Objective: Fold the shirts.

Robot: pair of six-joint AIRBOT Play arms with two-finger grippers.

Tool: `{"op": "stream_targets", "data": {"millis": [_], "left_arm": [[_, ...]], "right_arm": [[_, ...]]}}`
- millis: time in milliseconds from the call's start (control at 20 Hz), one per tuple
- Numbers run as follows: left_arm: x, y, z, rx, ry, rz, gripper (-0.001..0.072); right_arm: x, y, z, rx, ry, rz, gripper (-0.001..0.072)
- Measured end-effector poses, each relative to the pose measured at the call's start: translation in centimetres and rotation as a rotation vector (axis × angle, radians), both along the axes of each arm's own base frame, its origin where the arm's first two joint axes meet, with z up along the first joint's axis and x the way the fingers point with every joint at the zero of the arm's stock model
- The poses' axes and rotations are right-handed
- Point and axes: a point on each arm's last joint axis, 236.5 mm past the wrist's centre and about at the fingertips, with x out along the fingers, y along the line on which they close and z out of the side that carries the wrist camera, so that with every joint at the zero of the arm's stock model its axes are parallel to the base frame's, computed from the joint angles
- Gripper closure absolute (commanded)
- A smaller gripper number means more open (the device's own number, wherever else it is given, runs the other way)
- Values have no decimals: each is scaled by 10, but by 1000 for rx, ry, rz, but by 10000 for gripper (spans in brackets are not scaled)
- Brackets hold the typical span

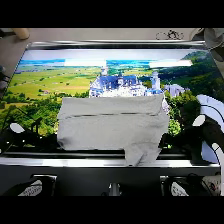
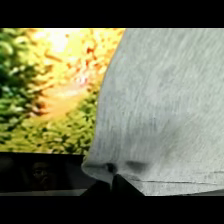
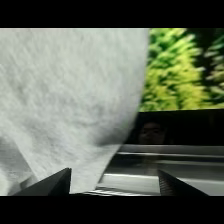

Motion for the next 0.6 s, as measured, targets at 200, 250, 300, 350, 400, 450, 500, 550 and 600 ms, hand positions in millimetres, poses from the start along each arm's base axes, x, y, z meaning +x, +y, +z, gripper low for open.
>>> {"op": "stream_targets", "data": {"millis": [200, 250, 300, 350, 400, 450, 500, 550, 600], "left_arm": [[5, 2, 1, 10, -33, -3, 682], [6, 3, 2, 15, -40, -4, 682], [7, 3, 2, 17, -44, -5, 682], [7, 4, 2, 18, -48, -8, 682], [8, 4, 3, 22, -54, -13, 683], [10, 6, 5, 31, -68, -23, 684], [15, 9, 10, 40, -90, -25, 684], [25, 10, 20, 45, -133, -26, 685], [36, 11, 33, 52, -179, -29, 686]], "right_arm": [[-10, 23, -15, 79, -11, -53, 247], [-14, 30, -17, 105, -5, -65, 381], [-14, 32, -20, 112, -15, -74, 577], [-12, 32, -24, 109, -31, -84, 692], [-7, 33, -26, 111, -51, -102, 693], [-2, 34, -26, 112, -71, -108, 693], [4, 33, -25, 107, -96, -107, 693], [16, 27, -20, 89, -143, -101, 694], [26, 25, -10, 89, -175, -93, 694]]}}
